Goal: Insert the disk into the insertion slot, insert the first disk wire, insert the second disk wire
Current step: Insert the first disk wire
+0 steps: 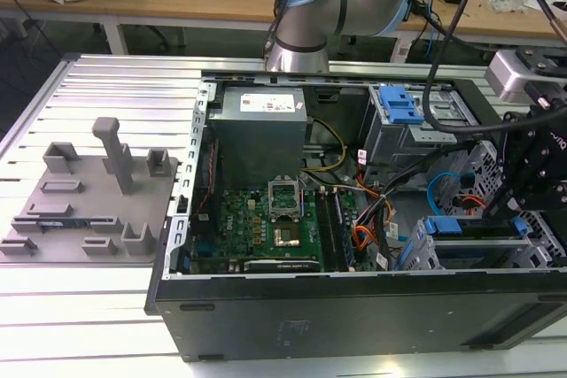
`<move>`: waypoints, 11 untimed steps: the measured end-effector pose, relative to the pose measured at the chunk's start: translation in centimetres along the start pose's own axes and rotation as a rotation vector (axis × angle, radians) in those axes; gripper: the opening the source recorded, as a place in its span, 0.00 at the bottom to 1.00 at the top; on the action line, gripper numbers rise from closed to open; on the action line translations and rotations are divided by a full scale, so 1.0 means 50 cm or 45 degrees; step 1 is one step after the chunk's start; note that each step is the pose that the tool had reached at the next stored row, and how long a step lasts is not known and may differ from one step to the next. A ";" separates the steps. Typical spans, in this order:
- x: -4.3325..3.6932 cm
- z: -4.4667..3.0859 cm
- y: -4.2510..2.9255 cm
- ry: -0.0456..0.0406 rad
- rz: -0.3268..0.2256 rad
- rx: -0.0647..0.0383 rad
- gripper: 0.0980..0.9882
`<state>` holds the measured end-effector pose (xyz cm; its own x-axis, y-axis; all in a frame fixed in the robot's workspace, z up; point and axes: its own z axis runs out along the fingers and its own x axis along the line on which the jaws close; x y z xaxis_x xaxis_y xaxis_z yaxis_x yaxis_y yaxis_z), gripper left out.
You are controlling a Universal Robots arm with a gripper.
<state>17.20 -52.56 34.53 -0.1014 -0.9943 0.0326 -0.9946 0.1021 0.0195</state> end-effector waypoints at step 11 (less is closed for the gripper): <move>0.000 -0.006 0.000 0.004 -0.031 0.001 0.07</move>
<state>17.21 -52.56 34.82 -0.0770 -0.9964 0.0351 -0.9968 0.0777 0.0192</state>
